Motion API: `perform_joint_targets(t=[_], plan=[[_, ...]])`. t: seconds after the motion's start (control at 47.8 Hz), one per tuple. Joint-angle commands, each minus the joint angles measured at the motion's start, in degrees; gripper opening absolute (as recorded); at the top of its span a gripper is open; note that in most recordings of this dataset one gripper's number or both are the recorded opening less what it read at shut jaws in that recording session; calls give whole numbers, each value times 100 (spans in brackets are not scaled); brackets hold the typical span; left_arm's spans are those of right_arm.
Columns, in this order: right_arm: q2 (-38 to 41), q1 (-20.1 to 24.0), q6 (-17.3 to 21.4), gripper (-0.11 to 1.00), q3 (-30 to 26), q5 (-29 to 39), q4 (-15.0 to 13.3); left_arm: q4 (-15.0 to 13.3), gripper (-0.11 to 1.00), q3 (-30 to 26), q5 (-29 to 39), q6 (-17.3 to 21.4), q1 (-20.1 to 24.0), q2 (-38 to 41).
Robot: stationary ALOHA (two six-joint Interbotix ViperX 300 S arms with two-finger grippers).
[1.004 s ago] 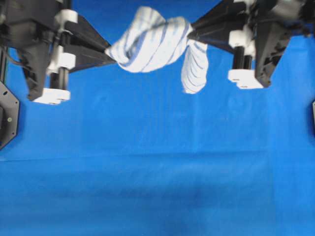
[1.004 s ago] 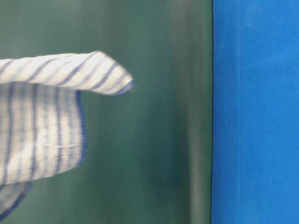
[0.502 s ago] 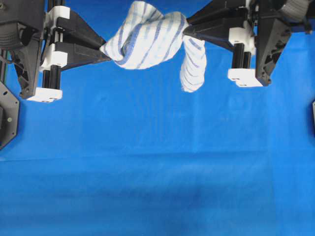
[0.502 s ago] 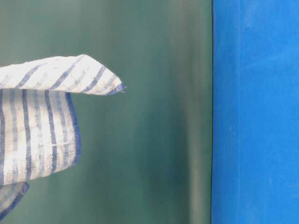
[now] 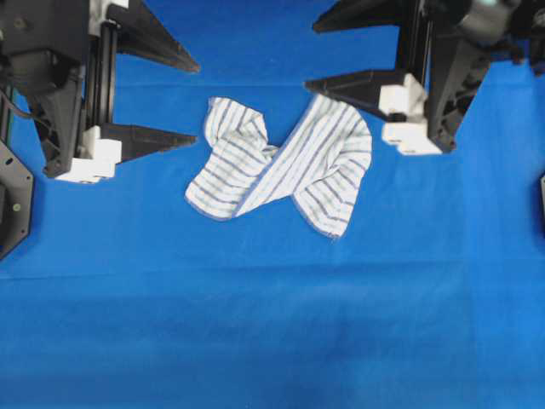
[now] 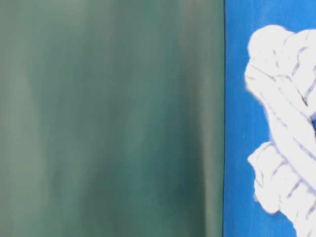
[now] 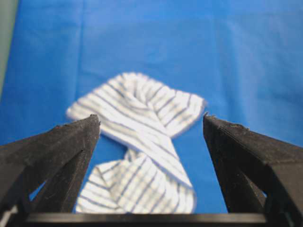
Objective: Lift the towel with both arms.
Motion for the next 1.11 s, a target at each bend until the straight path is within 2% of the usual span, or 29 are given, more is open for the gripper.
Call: perform_joint_targets(t=[0.0,0.293,0.46,0.732,0.9,1.088], plan=[[-62,35,26,66,176,-62,9,-9,91,105,-149,0,-70,9],[79,132,589,66,1705,-984,9,-18,91,1292,-1371,0,-167,439],[404,167,826,66,2312,-1521,9,-18,91,1802,-2030,0,-237,844],[1143,176,1037,66,2698,-1960,18,-18,91,2285,-2637,0,-272,1626],[1644,185,1169,66,2786,-2276,18,-35,91,2566,-3296,-9,-281,2276],[2232,290,1397,66,2795,-2637,35,-53,91,2707,-3797,-211,-387,2848]])
